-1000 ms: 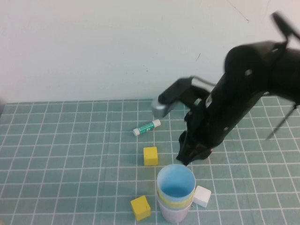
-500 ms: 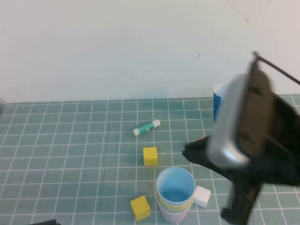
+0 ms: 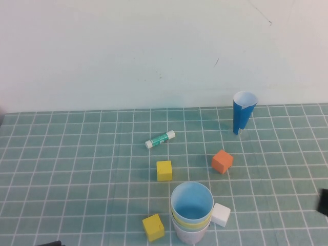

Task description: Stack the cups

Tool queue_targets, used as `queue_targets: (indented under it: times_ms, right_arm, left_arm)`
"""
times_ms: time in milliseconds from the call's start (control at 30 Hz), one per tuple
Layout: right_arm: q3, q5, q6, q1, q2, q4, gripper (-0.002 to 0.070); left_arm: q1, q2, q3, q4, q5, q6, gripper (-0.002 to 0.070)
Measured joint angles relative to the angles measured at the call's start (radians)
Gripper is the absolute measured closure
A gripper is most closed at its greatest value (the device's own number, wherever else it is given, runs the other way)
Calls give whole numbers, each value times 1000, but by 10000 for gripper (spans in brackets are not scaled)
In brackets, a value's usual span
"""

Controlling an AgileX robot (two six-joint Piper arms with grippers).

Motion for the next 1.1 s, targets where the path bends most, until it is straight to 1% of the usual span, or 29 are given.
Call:
queue_targets:
  times_ms: [233,433,600,667,767,900,967,1100]
  right_arm:
    - [81,9,0,0,-218,0,678]
    - [109,80,-6,0,-273,0,678]
    - [111,245,5,0,-273,-9,678]
    - [120,347,48,0,-273,-32,678]
    - [125,442,142,0,-273,-99,678]
    - [125,436,202,0,-273,-198,678]
    - [125,405,213,0,-273,-263,678]
    - [125,328,237,0,-273,-326,678]
  left_arm:
    - [0,0,0,0,2,0,677]
    - [0,0,0,0,2,0,677]
    - [0,0,0,0,2,0,677]
    - [0,0,0,0,2,-2,677]
    - [0,0,0,0,2,-2,677]
    - [0,0,0,0,2,-2,677]
    - [0,0,0,0,2,-2,677]
    - [0,0,0,-1,2,-2,677]
